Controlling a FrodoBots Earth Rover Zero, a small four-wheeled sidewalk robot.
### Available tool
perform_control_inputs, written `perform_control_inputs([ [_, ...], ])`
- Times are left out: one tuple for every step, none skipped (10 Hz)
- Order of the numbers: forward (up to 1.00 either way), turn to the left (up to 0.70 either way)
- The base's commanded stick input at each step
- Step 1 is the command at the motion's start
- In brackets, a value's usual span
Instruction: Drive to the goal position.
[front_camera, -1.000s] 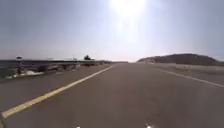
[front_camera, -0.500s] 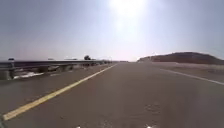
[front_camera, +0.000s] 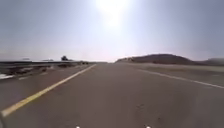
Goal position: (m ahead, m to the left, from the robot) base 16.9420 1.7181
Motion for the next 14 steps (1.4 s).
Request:
perform_control_inputs([
  [0.7, 0.0],
  [0.7, 0.0],
  [0.7, 0.0],
  [0.7, 0.0],
  [0.7, 0.0],
  [0.7, 0.0],
  [0.7, 0.0],
  [0.7, 0.0],
  [0.7, 0.08],
  [0.7, 0.32],
  [0.7, 0.35],
  [0.7, 0.04],
  [0.7, 0.0],
  [0.7, 0.0],
])
